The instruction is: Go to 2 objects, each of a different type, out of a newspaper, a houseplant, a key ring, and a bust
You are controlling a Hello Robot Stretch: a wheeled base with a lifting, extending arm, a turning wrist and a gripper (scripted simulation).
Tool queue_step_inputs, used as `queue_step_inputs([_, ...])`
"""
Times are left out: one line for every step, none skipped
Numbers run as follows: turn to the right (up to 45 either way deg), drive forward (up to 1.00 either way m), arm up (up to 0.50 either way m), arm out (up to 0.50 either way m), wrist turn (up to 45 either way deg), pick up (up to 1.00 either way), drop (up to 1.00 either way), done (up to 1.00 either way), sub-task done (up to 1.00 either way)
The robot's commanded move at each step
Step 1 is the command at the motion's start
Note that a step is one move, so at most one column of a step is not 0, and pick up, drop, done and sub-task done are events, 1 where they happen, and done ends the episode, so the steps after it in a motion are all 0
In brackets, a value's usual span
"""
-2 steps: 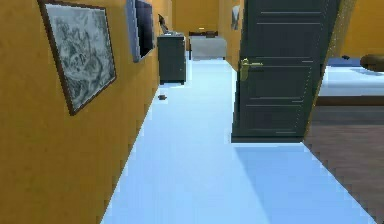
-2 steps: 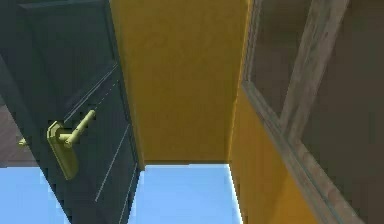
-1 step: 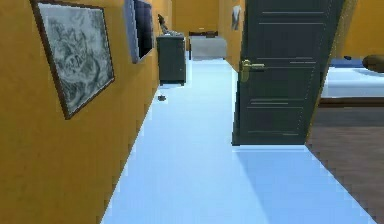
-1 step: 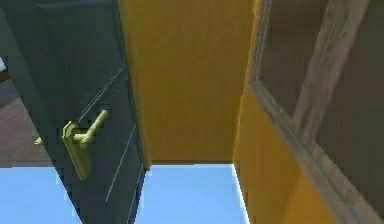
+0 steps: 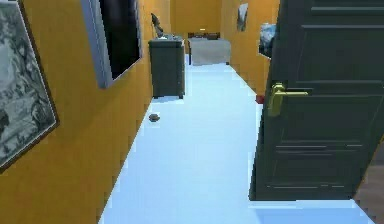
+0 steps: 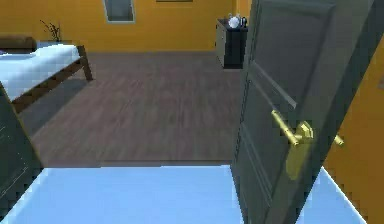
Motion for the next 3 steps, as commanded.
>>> queue_step_inputs([45.0,0.00,0.00,0.00,0.0,0.00,0.00,0.00,0.00])
queue_step_inputs([24.0,0.00,0.00,0.00,0.0,0.00,0.00,0.00,0.00])
queue_step_inputs([0.0,0.35,0.00,0.00,0.0,0.00,0.00,0.00,0.00])
